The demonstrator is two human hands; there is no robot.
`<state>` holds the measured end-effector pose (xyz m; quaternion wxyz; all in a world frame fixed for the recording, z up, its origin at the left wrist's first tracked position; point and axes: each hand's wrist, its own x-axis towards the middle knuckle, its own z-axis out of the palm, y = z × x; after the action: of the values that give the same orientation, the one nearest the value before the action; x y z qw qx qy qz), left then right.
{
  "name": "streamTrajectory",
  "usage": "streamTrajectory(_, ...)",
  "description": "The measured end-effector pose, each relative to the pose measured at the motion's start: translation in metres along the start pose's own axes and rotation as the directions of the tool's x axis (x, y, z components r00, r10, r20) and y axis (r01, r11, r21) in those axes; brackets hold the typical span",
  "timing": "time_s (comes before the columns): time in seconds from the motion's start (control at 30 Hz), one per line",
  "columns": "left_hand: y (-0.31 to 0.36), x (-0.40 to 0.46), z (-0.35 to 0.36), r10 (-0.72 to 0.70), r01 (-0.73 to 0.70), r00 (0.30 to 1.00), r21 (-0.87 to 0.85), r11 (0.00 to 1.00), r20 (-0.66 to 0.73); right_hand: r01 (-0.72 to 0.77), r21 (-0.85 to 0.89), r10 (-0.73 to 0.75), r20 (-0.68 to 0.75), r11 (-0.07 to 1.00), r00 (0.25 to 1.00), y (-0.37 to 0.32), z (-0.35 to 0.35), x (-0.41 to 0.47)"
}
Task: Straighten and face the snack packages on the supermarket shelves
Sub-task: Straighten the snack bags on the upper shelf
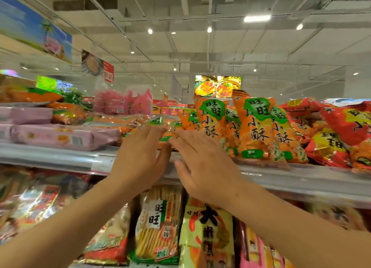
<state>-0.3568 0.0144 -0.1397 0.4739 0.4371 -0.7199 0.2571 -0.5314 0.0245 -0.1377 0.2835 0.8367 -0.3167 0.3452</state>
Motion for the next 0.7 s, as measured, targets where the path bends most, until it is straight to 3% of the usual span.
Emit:
streamTrajectory(0.13,-0.067,-0.034,-0.062,-0.004,-0.011,0.995,0.148,0.989,0.099,0.076,0.083,-0.080,0.037,0.994,0.996,-0.059,0.041,0.052)
streamTrajectory(0.23,-0.122,-0.056,-0.110,-0.094,0.075,0.993,0.238,0.968,0.071,0.110,0.120,-0.121,0.084,0.987,0.989,-0.110,0.076,0.102)
streamTrajectory(0.33,-0.180,-0.080,-0.155,-0.155,0.141,0.988,0.303,0.943,0.023,0.089,0.023,-0.091,0.111,0.996,0.990,-0.157,0.107,0.155)
streamTrajectory(0.47,-0.261,-0.101,-0.209,-0.189,0.166,0.982,0.373,0.913,0.027,-0.029,-0.186,0.062,0.173,0.982,0.983,-0.190,0.138,0.200)
streamTrajectory(0.7,-0.365,-0.079,-0.247,-0.192,0.167,0.981,0.368,0.914,0.032,-0.105,-0.305,0.157,0.153,0.946,0.976,-0.199,0.143,0.214)
